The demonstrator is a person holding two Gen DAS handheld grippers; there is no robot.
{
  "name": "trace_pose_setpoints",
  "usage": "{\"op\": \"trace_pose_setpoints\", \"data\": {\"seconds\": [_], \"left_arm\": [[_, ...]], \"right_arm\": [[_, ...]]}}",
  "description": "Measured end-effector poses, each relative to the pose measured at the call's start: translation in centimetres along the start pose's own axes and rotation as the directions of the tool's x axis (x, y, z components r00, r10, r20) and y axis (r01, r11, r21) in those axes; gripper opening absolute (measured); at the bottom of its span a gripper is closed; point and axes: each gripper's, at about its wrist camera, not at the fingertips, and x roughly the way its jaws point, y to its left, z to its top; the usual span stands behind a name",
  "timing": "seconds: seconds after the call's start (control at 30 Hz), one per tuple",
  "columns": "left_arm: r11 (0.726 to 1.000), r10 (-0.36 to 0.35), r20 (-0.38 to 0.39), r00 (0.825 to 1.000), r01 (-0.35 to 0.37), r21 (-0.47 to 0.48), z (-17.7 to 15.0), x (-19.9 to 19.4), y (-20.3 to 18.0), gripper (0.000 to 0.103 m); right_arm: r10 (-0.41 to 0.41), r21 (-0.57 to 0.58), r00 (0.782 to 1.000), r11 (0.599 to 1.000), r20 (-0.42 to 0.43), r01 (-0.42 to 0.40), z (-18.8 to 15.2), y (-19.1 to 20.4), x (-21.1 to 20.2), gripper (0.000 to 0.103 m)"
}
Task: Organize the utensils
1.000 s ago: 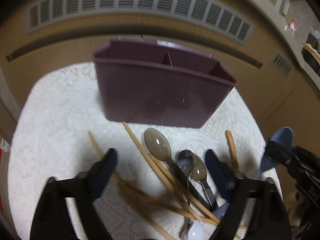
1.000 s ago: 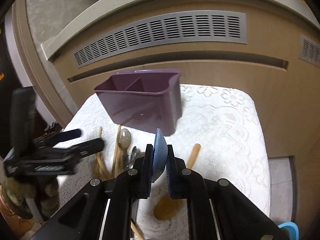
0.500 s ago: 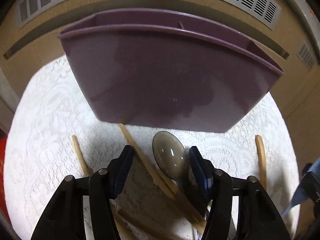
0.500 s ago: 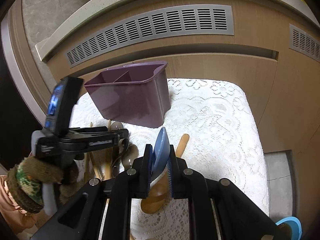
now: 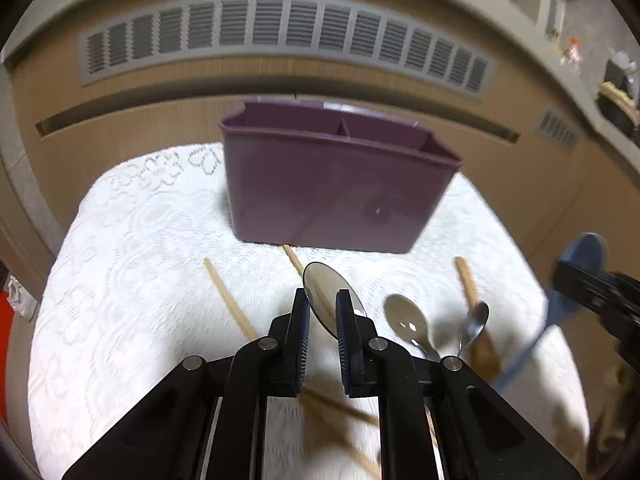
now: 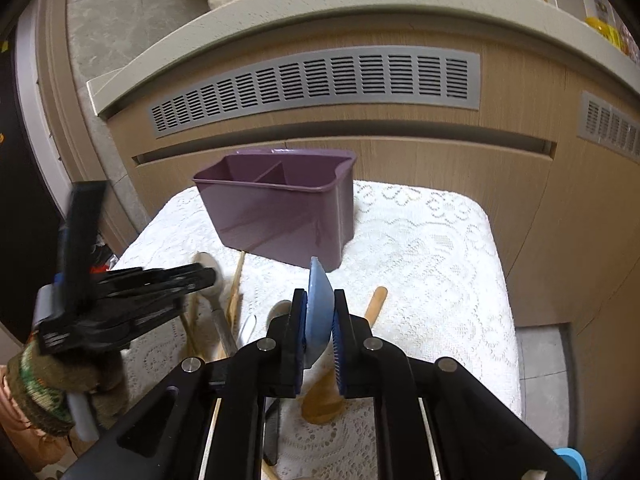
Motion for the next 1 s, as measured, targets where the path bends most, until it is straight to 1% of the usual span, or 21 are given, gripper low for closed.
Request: {"op": "trace_pose_setpoints", "data": {"seconds": [0.1,0.17,0.27,0.37,0.47,0.53,0.57,0.63,0.67,0.7,0.77,0.8,0.83,0.9,1.0], "left_arm": [[1.0,-0.031,0.036,0.999,0.031,-0.002,-0.6,-2.9,0.4,0.01],[0.999,-0.028,0.082,0.996,0.027,0.017,-0.5,-4.8,0.1,0.008],[0.999,-0.028,0.158,0.987,0.02,0.046,-0.3,-7.5,-0.6,0.006],[0.998,-0.027,0.223,0.974,0.013,0.066,-0.2,-10.3,-0.8,0.005],[0.997,-0.032,0.267,0.963,0.013,0.073,0.1,-12.5,-0.6,0.005],[0.997,-0.011,0.282,0.959,-0.01,0.071,0.4,-12.8,-0.4,0.005],[0.999,0.003,0.281,0.96,-0.018,0.049,0.6,-12.9,0.2,0.005],[1.0,0.013,0.216,0.976,-0.01,-0.013,0.8,-12.0,1.9,0.007],[0.999,0.012,0.167,0.986,-0.003,-0.054,0.7,-11.1,3.0,0.008],[0.996,0.008,0.111,0.994,0.002,-0.092,0.4,-10.1,4.1,0.012],[0.992,-0.005,0.01,1.0,0.006,-0.123,-0.6,-8.3,5.0,0.03],[0.992,-0.014,-0.037,0.999,0.009,-0.122,-1.2,-7.5,5.2,0.048],[0.992,-0.025,-0.069,0.997,0.016,-0.125,-1.9,-6.7,5.2,0.057],[0.988,-0.052,-0.126,0.991,0.032,-0.154,-3.2,-5.5,5.4,0.058],[0.967,-0.114,-0.216,0.97,0.058,-0.249,-4.3,-3.6,5.8,0.058]], "right_arm": [[0.008,-0.012,1.0,1.0,0.002,-0.008,0.0,0.9,-0.6,0.011],[0.007,-0.023,1.0,1.0,0.003,-0.007,0.0,1.6,-0.9,0.011],[0.009,-0.049,1.0,0.999,0.011,-0.009,0.2,2.9,-1.8,0.011],[0.013,-0.081,0.999,0.997,0.041,-0.009,0.5,4.0,-3.3,0.011],[0.013,-0.117,0.996,0.993,0.083,-0.003,0.9,5.2,-5.2,0.011],[0.007,-0.136,0.994,0.991,0.105,0.007,1.4,5.9,-6.3,0.011],[0.002,-0.141,0.993,0.99,0.115,0.014,1.5,6.1,-6.7,0.011],[-0.005,-0.149,0.992,0.989,0.123,0.024,1.9,6.4,-7.1,0.011],[-0.005,-0.15,0.993,0.988,0.12,0.023,2.0,6.4,-7.1,0.011],[-0.003,-0.15,0.994,0.988,0.11,0.019,1.9,6.4,-7.0,0.011],[0.009,-0.141,0.998,0.99,0.069,0.001,1.4,6.2,-6.1,0.011],[0.013,-0.135,0.999,0.991,0.049,-0.007,1.1,6.0,-5.6,0.011],[0.015,-0.128,0.999,0.992,0.03,-0.011,0.8,5.8,-5.0,0.011],[0.016,-0.109,1.0,0.994,-0.012,-0.017,0.0,5.3,-3.8,0.011],[0.017,-0.083,0.999,0.996,-0.047,-0.021,-0.9,4.7,-2.4,0.011]]}}
